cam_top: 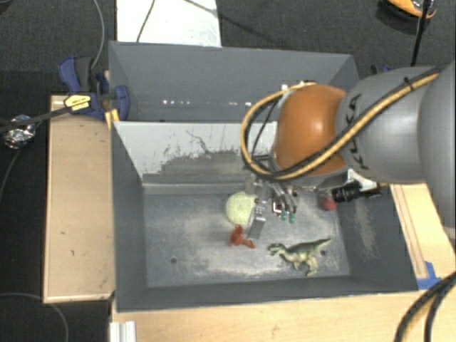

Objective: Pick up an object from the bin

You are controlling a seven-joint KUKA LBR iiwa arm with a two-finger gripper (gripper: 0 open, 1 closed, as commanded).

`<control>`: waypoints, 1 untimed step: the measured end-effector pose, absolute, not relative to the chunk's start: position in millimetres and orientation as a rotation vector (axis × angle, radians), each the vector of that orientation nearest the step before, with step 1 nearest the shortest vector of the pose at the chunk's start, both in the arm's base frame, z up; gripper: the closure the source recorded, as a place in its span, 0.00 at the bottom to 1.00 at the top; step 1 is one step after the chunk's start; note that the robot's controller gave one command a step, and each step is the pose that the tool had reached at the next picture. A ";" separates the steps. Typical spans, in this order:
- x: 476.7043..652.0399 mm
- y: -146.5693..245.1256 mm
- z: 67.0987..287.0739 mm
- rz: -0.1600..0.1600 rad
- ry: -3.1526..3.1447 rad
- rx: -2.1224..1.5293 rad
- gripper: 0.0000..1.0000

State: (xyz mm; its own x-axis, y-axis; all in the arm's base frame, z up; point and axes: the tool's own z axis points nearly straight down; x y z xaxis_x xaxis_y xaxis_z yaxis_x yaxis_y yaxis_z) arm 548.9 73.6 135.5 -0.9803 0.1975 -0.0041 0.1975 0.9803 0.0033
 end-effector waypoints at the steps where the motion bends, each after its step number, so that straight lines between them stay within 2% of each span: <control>1: 555.6 66.0 128.9 0.004 3.136 0.032 0.00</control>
Offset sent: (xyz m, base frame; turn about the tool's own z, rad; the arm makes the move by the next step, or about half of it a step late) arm 0.0220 -0.0088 -0.0226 -0.1543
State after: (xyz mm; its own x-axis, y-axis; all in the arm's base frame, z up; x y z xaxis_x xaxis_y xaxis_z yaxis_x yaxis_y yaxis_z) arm 555.6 66.0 128.9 -0.9998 0.0203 -0.0059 0.0203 0.9998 0.0027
